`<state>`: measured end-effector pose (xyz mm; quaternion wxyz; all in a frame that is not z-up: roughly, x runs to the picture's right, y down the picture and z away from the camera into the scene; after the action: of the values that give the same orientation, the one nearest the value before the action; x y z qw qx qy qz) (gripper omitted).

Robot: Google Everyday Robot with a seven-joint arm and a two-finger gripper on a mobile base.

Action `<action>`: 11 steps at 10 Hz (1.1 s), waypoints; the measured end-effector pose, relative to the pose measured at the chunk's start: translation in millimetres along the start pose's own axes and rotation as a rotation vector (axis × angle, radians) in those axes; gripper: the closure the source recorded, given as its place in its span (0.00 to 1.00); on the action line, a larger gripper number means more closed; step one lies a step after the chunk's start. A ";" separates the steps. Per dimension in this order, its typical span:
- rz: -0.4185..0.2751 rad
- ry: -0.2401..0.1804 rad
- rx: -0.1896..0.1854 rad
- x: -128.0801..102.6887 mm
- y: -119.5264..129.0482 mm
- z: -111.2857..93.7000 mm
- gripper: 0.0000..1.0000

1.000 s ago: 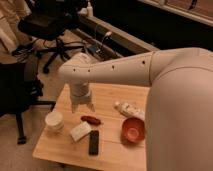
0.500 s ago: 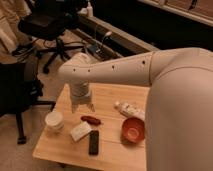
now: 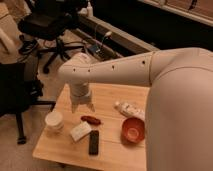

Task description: Place the pepper in the ceramic cup

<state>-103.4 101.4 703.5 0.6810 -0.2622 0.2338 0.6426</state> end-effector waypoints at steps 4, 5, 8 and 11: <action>0.011 -0.109 -0.009 -22.1 4.9 -31.5 0.35; 0.024 -0.173 -0.019 -31.6 7.2 -55.1 0.35; -0.057 -0.323 -0.008 -40.6 11.6 -105.3 0.35; -0.322 -0.376 0.097 -32.2 9.3 -110.9 0.35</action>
<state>-112.7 4.6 640.6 0.8177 -0.1391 0.0889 0.5515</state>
